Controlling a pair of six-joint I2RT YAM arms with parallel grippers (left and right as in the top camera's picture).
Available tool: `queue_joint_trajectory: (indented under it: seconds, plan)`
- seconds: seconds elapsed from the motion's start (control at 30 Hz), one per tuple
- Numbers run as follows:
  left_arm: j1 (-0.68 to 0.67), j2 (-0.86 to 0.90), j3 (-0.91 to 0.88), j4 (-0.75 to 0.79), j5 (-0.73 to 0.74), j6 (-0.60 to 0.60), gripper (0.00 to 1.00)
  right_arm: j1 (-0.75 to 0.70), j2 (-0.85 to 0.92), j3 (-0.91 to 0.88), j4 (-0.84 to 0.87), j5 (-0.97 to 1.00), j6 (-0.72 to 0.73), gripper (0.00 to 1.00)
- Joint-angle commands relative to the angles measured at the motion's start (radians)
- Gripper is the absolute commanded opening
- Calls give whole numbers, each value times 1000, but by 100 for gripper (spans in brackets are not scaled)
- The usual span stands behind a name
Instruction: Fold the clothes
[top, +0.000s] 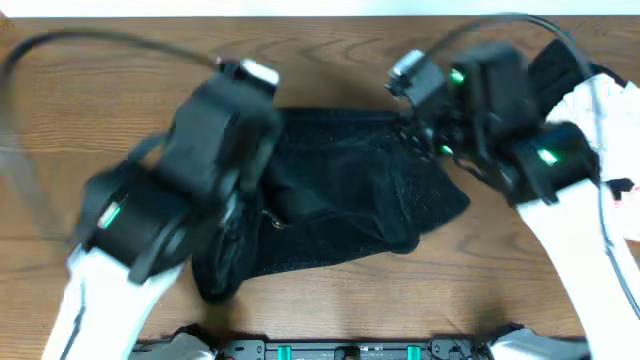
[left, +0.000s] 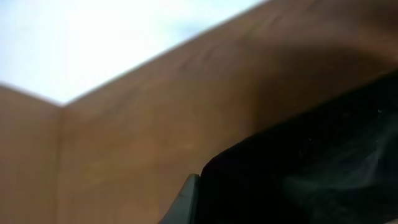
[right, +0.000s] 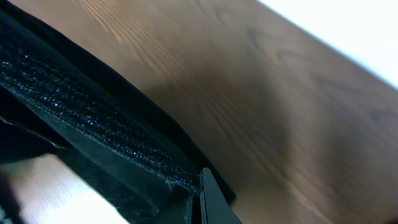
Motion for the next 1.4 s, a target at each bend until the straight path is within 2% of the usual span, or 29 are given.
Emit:
queue_joint_trajectory:
  seconds: [0.0,0.3,0.43,0.6,0.67,0.77,0.8,0.83,0.93,1.03,1.13,1.23,1.33,1.37]
  plan:
    - [145,81,-28,39,-118,-24,6,-37,72,-5,20,189,-67,1]
    - [378,336,-67,286,-73,-26,6,-56,256,-5,191,297,-172,2]
    - [438,435,-67,388,-19,3,6,-75,337,-5,292,302,-196,11]
    - [505,526,-67,527,-18,4,7,-113,426,-5,464,363,-196,9]
    - [531,534,-67,562,-18,4,17,-130,441,-5,503,367,-196,9]
    - [565,529,-64,597,-18,3,62,-143,437,-5,495,335,-177,15]
    - [572,528,-62,597,-18,4,71,-142,436,-5,482,322,-177,17]
    - [580,526,-61,595,-18,3,76,-140,435,-5,455,301,-173,22]
    - [590,525,-61,571,-18,3,80,-129,435,-5,366,245,-93,42]
    - [590,525,-61,517,-18,3,82,-126,438,-7,287,139,-20,51]
    - [589,525,-62,436,-18,-35,82,-126,452,-8,265,44,43,50]
    - [589,525,-62,320,-18,-103,82,-124,469,-8,249,-33,77,45]
    - [589,525,-62,207,19,-163,82,-113,470,-8,182,-127,49,48]
    - [589,525,-62,172,54,-163,82,-106,470,-8,145,-140,22,52]
